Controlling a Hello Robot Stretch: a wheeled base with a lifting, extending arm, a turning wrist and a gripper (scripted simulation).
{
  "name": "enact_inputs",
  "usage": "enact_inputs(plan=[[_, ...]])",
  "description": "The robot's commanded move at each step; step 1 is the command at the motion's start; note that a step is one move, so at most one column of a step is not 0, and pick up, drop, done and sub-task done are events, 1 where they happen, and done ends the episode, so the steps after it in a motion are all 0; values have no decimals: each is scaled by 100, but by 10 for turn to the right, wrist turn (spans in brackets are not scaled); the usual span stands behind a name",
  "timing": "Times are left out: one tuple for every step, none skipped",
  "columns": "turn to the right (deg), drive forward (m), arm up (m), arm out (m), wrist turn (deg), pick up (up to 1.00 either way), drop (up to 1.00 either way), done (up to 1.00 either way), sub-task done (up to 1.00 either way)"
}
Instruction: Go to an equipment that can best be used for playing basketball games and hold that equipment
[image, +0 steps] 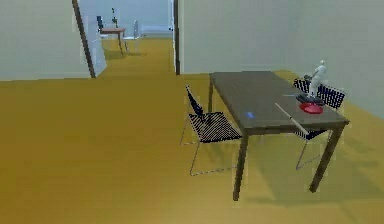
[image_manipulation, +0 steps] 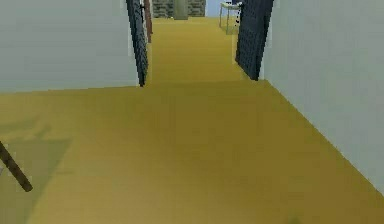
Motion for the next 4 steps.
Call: enact_inputs(plan=[[-450, 0, 0, 0, 0, 0, 0, 0, 0], [-450, 0, 0, 0, 0, 0, 0, 0, 0], [-330, 0, 0, 0, 0, 0, 0, 0, 0], [0, 0, 20, 0, 0, 0, 0, 0, 0]])
